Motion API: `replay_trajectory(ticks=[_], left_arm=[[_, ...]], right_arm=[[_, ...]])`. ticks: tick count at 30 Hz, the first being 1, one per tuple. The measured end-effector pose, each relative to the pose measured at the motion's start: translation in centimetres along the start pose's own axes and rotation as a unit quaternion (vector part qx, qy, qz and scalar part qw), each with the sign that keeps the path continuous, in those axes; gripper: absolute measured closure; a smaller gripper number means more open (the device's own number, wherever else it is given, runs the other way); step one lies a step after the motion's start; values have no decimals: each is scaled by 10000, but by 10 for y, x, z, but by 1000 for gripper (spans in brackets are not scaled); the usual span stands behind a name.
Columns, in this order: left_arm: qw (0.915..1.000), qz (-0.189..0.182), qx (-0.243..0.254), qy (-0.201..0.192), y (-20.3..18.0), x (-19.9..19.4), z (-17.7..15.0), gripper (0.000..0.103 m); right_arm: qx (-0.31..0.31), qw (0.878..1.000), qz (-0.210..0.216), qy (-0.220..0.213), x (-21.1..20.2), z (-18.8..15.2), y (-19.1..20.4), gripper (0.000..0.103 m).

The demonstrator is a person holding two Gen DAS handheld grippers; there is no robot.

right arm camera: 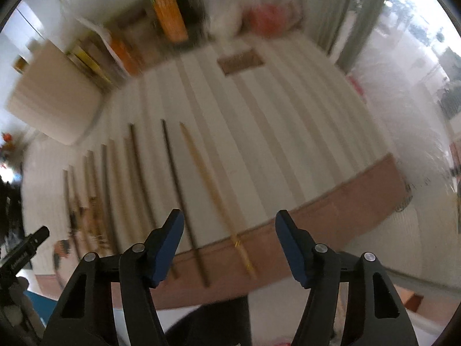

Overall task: Organize utensils
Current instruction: 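Lower the left tool to a dark chopstick while the right tool lowers to a light wooden chopstick, then close the left tool on the dark chopstick while the right tool closes on the light chopstick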

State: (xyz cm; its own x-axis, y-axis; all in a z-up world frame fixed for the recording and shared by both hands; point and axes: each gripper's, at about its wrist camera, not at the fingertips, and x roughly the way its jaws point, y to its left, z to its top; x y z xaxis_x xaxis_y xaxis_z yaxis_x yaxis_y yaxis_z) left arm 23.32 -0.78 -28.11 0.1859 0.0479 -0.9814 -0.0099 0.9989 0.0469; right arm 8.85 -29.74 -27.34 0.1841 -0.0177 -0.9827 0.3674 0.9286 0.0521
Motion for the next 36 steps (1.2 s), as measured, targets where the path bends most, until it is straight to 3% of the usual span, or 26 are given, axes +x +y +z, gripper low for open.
replay_trajectory(ticks=[8,10,11,13,15,16,17,22,28,32,36], left_arm=[[9985,69,-105,541,-3,46,8,46],[9980,58,-78,624,-4,52,7,46],[9977,84,-54,671,-5,54,6,51],[9973,84,7,726,-7,61,8,58],[9978,21,62,662,-9,61,10,71],[9978,-35,82,654,-9,60,11,86],[9978,-57,87,661,-8,61,11,93],[9980,-162,73,605,1,59,16,93],[9970,-512,-39,577,33,42,9,92],[9914,-950,-448,777,63,42,-2,80],[9926,-833,-522,710,87,41,-14,78]], right_arm=[[-889,9921,-146,873,79,29,30,48],[-1173,9889,-320,858,83,32,41,52],[-1240,9881,-308,855,83,34,44,56],[-1298,9876,-317,822,84,38,49,79],[-1241,9889,-348,739,85,45,50,95],[-1176,9900,-329,703,85,47,49,96],[-1070,9916,-292,670,85,51,47,96],[-470,9956,30,814,89,71,26,96],[-417,9942,36,988,98,76,15,96],[-216,9941,102,1061,103,77,10,95],[-127,9940,130,1081,107,75,5,95]])
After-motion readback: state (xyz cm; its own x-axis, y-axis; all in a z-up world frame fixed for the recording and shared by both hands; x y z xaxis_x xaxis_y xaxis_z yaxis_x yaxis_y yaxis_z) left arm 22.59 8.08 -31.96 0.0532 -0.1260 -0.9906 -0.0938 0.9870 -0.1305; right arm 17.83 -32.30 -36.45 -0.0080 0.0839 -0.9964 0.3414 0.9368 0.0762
